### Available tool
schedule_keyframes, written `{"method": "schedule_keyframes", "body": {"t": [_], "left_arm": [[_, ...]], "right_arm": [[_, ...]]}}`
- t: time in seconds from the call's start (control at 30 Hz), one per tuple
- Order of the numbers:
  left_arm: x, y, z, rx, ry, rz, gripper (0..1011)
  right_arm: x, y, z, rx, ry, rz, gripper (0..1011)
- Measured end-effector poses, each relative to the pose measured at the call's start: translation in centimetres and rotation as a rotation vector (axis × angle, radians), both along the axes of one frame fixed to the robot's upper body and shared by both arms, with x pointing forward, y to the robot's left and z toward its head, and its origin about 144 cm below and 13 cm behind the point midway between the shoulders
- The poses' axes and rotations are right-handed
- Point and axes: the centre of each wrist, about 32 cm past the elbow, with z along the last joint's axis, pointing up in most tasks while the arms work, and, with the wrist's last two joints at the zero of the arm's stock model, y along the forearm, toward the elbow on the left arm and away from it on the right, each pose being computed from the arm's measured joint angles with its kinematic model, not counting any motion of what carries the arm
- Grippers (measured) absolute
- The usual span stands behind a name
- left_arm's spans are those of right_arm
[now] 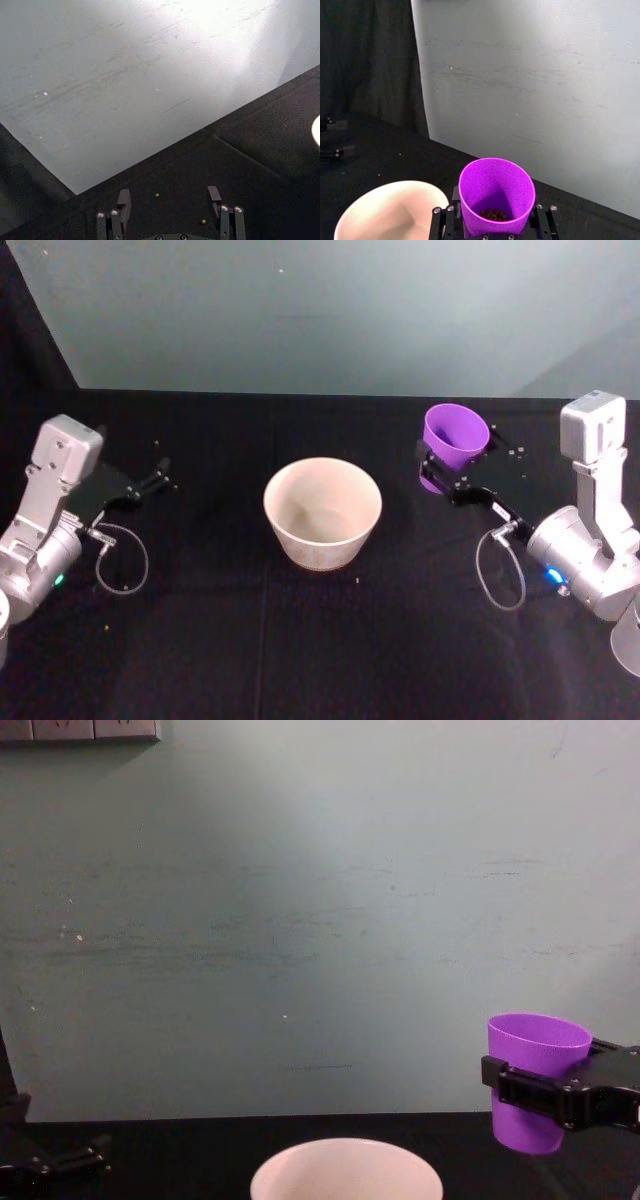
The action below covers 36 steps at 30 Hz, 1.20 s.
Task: Pick up the cup and pour the mung beans from the cup into the bowl.
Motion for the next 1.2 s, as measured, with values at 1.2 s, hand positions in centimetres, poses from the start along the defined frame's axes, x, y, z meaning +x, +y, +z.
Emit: {"method": "schedule_keyframes", "body": {"t": [1.2], "left_arm": [[0.0, 0.0, 0.0, 0.0, 0.0, 0.0, 1000]], "right_arm": [[0.0, 0.0, 0.0, 0.0, 0.0, 0.0, 733]]}}
